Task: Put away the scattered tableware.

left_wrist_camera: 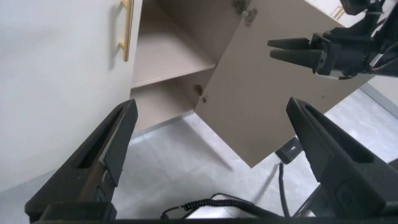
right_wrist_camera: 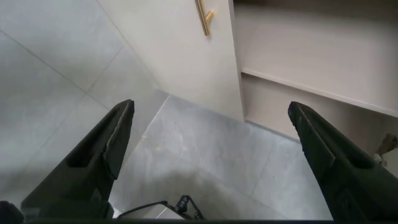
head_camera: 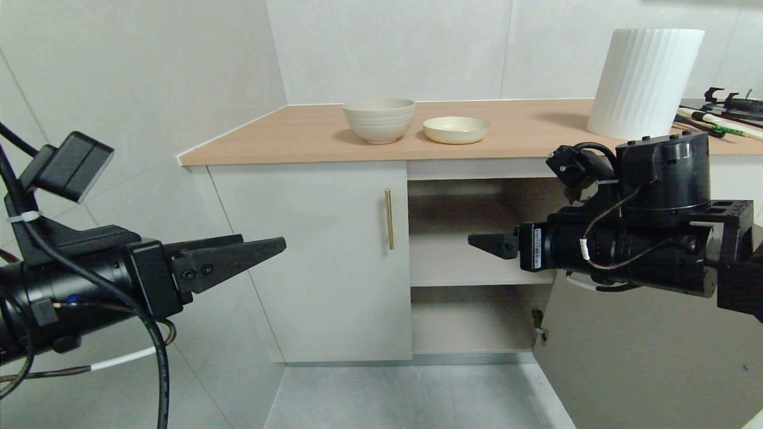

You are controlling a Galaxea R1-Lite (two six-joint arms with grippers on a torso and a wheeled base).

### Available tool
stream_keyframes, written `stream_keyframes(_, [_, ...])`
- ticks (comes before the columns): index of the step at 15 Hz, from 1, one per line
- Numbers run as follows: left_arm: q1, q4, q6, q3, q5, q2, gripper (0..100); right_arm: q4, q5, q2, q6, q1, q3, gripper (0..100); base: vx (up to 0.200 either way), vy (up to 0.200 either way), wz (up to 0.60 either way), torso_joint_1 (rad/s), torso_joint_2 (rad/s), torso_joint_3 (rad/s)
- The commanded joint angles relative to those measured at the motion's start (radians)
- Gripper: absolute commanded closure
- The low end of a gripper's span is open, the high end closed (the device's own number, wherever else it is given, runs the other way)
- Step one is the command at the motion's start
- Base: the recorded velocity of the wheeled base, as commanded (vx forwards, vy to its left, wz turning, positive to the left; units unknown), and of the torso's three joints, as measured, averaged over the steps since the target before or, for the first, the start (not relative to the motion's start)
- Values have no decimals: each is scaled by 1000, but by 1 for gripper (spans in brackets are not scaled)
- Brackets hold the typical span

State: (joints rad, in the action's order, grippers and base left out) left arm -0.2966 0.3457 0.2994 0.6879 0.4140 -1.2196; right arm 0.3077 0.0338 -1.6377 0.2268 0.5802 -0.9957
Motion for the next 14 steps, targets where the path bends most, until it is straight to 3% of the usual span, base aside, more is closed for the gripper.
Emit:
stream_keyframes(1, [1,1,-3,5,0,2,0,2,0,7,0,-2,0,0,0,0,0,0,0,0])
stream_keyframes(13, [2,-1,-2,5,0,9,0,13,14,87,-64,6,81,0,200,0,0,2,0,4])
stream_keyframes(14, [2,-1,-2,5,0,11,0,13,14,91,-64,9,83,0,0,0,0,0,0,0])
